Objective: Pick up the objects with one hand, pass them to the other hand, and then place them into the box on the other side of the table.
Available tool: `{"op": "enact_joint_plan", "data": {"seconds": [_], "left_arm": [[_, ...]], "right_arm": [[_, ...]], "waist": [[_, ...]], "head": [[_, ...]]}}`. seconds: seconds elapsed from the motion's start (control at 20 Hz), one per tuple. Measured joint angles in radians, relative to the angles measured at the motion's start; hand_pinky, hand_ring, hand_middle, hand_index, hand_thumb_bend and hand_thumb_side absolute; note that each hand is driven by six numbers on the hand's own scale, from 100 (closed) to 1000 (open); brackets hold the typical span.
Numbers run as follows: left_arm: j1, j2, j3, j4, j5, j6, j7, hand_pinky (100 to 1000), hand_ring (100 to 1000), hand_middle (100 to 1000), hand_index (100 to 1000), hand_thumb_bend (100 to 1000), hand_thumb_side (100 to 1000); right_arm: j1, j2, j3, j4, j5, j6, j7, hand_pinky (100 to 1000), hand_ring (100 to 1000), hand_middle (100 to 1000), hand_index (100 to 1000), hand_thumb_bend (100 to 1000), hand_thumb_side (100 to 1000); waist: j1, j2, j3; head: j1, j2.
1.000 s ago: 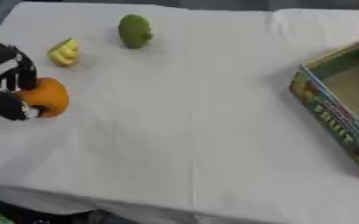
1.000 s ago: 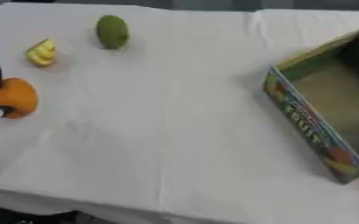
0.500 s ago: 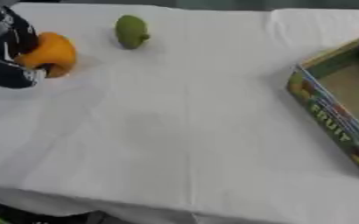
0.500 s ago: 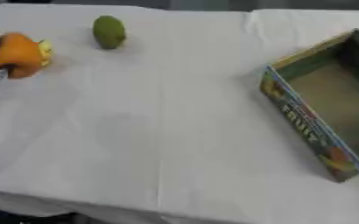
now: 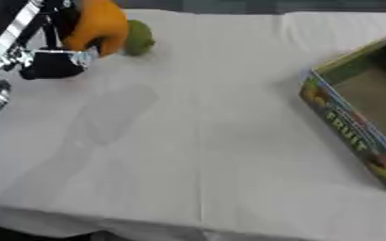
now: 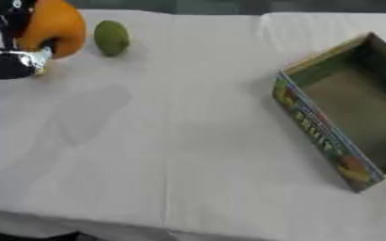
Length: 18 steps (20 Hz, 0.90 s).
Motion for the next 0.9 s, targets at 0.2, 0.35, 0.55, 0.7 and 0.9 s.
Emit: {"op": "enact_joint_plan", "data": {"seconds": [0.2,0.35,0.55,0.7,0.9], "left_arm": [[-0.032,-0.078,-0.037,0.0,-0.019,-0.018,-0.017,298,357,349,429,100,100],[-0.037,-0.135,-0.06,0.0,-0.046,-0.027,-0.028,298,357,348,430,100,100],[-0.037,-0.185,-0.083,0.0,-0.078,-0.042,-0.033,299,357,348,430,100,100],[-0.036,-0.207,-0.098,0.006,-0.093,-0.057,-0.034,298,356,348,429,100,100],[-0.042,-0.237,-0.123,0.031,-0.113,-0.086,-0.032,296,354,345,427,100,100]], "right_arm": [[-0.088,-0.046,0.065,0.021,0.067,-0.027,0.039,802,615,779,761,100,417],[-0.161,-0.06,0.134,0.058,0.146,-0.043,0.09,807,629,791,773,100,388],[-0.246,-0.059,0.223,0.117,0.237,-0.055,0.164,820,653,807,793,100,402],[-0.306,-0.05,0.277,0.154,0.289,-0.06,0.216,820,668,815,802,100,399],[-0.371,-0.037,0.345,0.204,0.356,-0.079,0.278,819,681,822,810,100,419]], "waist": [[0.0,-0.016,-0.001],[-0.002,-0.018,-0.002],[-0.002,-0.024,-0.003],[-0.002,-0.026,-0.003],[-0.006,-0.026,0.001]], "head": [[-0.007,0.002],[-0.008,0.004],[-0.007,0.004],[-0.008,0.004],[-0.016,0.006]]}}
